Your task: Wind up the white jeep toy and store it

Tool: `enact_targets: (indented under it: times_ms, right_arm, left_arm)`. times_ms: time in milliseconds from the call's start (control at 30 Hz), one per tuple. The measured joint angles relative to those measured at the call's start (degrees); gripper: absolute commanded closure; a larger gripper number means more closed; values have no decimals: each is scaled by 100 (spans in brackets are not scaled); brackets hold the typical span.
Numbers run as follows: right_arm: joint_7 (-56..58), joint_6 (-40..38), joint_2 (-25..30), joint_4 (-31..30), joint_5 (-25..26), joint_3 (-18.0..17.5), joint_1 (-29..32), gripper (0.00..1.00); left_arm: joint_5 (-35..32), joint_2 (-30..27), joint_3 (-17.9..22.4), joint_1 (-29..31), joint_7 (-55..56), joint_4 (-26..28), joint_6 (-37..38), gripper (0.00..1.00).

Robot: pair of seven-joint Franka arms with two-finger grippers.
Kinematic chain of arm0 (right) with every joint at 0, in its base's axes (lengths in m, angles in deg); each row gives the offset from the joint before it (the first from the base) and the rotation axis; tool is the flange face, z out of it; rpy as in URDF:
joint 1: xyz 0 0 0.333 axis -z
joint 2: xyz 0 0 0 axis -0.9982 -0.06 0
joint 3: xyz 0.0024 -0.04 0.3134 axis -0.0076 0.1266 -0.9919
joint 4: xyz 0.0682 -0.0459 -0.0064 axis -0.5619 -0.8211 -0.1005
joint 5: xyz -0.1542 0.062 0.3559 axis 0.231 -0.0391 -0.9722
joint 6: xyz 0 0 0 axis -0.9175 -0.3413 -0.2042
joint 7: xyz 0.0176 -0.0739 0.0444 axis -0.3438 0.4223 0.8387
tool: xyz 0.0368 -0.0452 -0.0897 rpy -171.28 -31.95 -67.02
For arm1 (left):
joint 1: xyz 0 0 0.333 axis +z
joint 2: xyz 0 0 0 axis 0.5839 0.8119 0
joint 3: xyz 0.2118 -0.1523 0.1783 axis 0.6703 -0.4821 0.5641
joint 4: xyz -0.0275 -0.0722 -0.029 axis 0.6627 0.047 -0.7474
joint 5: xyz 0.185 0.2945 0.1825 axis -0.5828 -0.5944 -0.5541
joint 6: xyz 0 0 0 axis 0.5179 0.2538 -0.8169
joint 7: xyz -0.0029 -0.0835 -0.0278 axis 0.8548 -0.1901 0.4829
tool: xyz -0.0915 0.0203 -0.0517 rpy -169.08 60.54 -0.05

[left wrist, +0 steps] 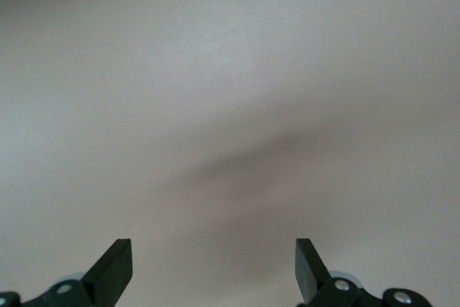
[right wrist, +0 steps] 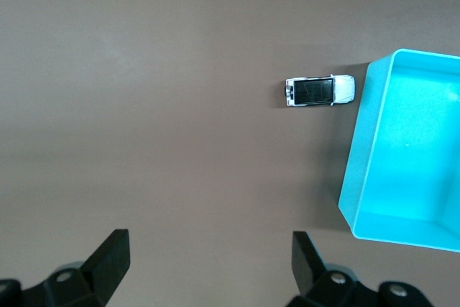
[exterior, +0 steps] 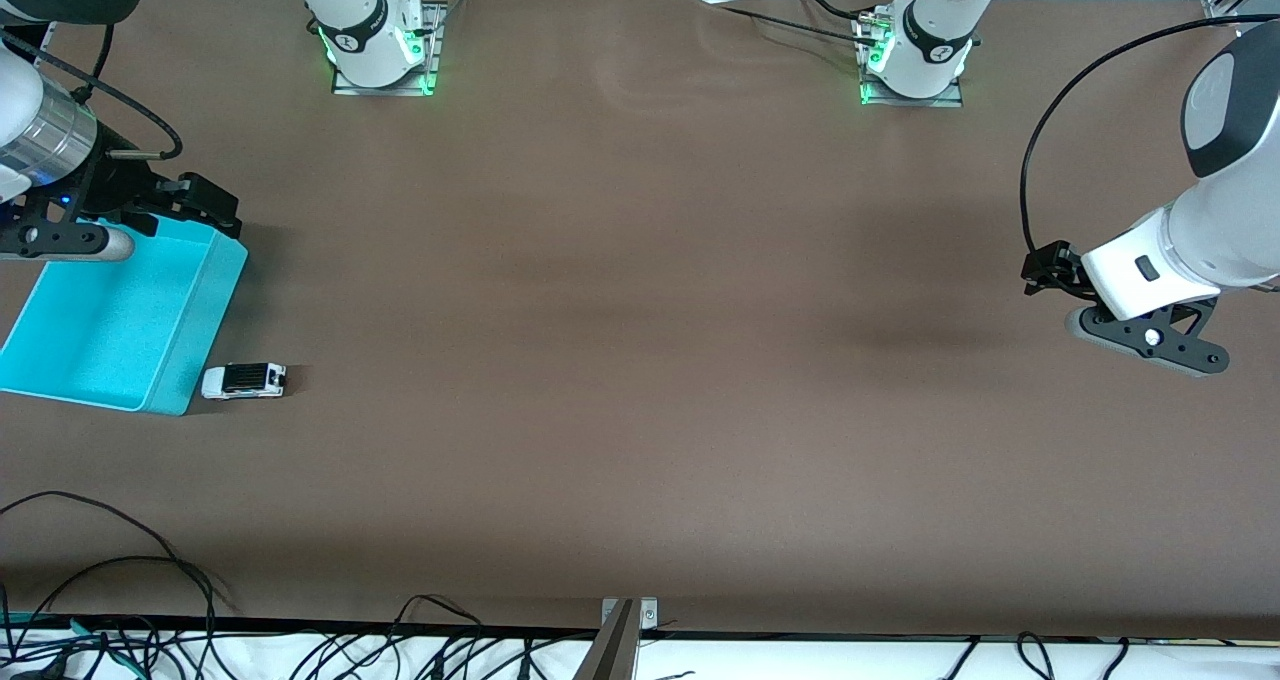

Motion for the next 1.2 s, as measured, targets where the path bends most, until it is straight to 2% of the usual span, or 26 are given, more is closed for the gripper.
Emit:
enact_targets:
  times_ms: [100,367,567,733,900,933,1200]
  right_arm:
    - [0,0,-14,0,0,0,0,0]
    - [392,-5,-97,-2,0,-14,-14,0]
    - [1226,35,-314,-2,-46,-1,8,0]
    - [2005,95,-561,-4,-54,29,92,0]
    - [3084,261,-859,-7,-57,43,272,0]
    - [3827,461,-1127,-7,-66,58,407,0]
    - [4959,727,-1447,-26,-67,58,559,0]
  left_arm:
    - [0,-33,164,-138,-14,1,-110,0]
    - [245,-365,1285,-1058,-236,107,-674,0]
    - [681,-804,2014,-1487,-348,654,-958,0]
    - [719,-1344,2223,-1580,-367,1361,-1159,0]
    - [754,-1827,2659,-1966,-369,1889,-1211,0]
    - [782,-2036,2839,-2121,-369,2094,-1240,0]
    - [848,-2055,2850,-2131,-367,2043,-1230,0]
